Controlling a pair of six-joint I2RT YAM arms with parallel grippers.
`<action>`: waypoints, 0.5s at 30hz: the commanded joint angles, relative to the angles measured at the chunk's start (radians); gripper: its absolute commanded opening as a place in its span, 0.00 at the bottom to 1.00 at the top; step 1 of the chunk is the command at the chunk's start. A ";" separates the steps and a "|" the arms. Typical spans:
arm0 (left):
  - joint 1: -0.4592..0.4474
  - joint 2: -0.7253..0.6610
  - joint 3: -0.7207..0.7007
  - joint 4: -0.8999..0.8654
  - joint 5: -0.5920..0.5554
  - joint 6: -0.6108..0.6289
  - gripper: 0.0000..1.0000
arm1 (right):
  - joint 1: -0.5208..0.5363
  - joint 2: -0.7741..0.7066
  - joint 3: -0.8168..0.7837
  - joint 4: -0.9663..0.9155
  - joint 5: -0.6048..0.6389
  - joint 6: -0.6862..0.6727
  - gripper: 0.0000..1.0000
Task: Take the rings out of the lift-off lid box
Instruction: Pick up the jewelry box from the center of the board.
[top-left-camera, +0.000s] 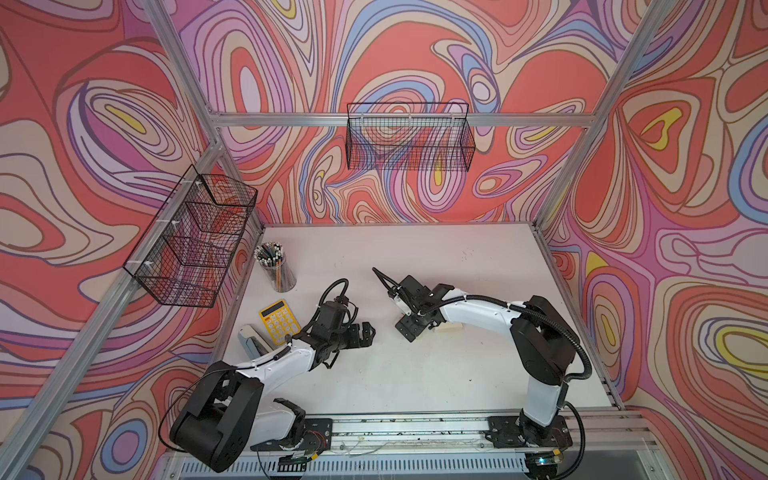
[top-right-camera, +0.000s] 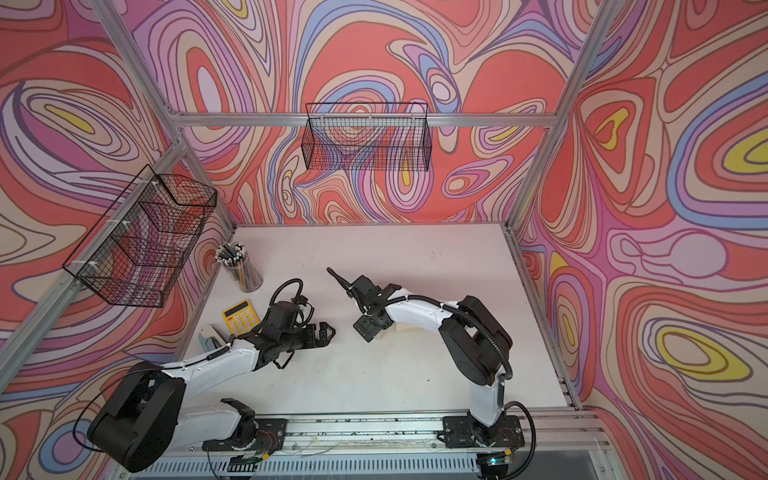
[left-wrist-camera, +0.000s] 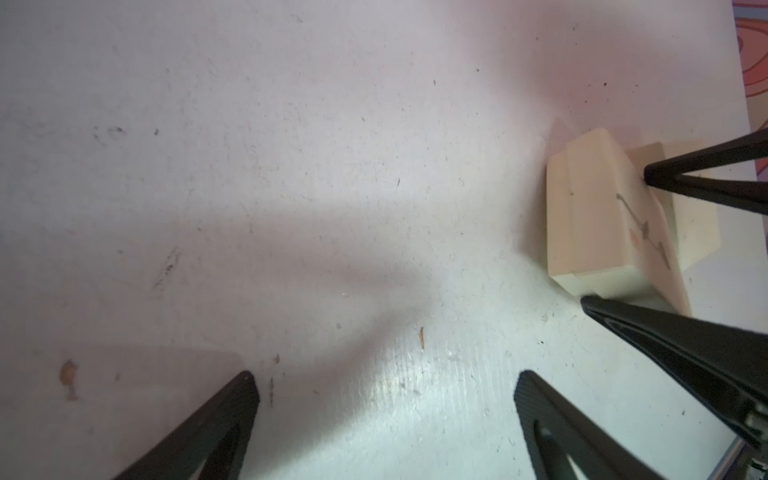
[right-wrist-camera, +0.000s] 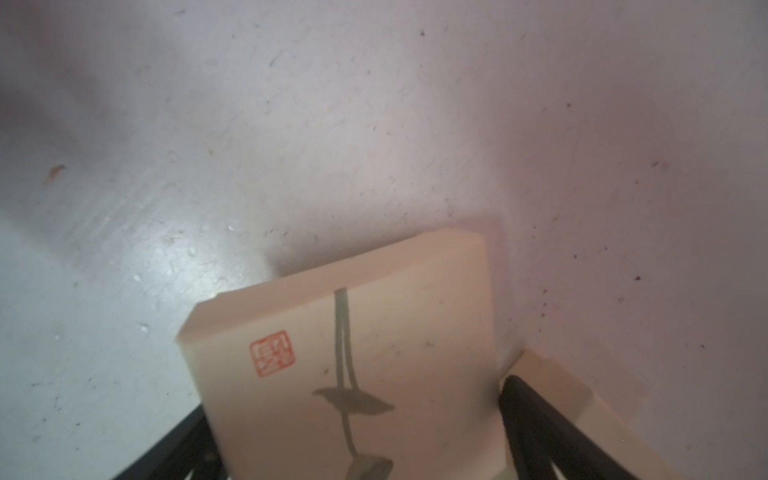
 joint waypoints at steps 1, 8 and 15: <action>0.005 0.017 0.016 0.000 0.016 0.012 1.00 | -0.020 0.021 0.013 -0.013 -0.086 0.043 0.98; 0.004 0.051 0.035 0.042 0.047 -0.001 1.00 | -0.049 0.046 0.031 0.024 -0.246 0.212 0.95; 0.005 0.128 0.036 0.173 0.120 -0.079 0.98 | -0.048 0.035 -0.011 0.075 -0.304 0.286 0.97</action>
